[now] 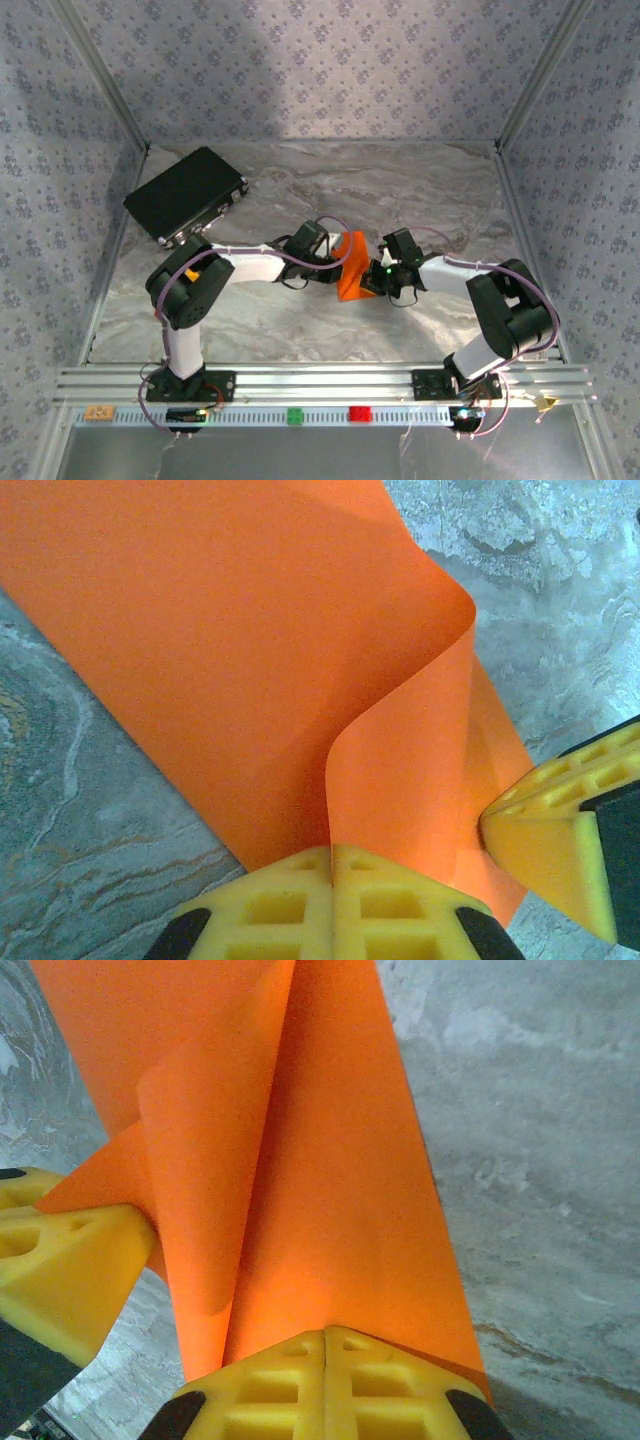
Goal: Fold a paper plane with a square sheet of paper (pick it up from the middle)
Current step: Fold the triangle a second time at the center of the table.
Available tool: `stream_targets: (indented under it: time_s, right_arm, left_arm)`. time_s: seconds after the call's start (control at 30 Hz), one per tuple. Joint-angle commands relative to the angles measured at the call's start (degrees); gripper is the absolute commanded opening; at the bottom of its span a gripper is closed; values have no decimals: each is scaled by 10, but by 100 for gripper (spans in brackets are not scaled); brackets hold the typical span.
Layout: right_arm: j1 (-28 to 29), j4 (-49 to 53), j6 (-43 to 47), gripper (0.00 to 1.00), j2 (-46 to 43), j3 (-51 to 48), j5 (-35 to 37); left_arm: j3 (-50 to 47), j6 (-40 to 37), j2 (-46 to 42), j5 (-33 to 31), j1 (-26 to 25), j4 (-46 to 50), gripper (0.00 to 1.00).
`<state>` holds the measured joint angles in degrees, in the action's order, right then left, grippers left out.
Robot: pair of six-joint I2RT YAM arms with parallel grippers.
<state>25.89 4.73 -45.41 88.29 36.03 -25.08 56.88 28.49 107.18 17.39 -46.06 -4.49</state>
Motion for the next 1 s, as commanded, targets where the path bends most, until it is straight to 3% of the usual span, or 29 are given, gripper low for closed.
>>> stream_targets:
  time_s: [0.0,0.97]
  right_arm:
    - [-5,38,8,4,1,-13,24]
    - [-6,37,7,4,-4,-13,23]
  left_arm:
    - [18,-12,9,10,3,6,0]
    - [14,-3,28,8,4,7,0]
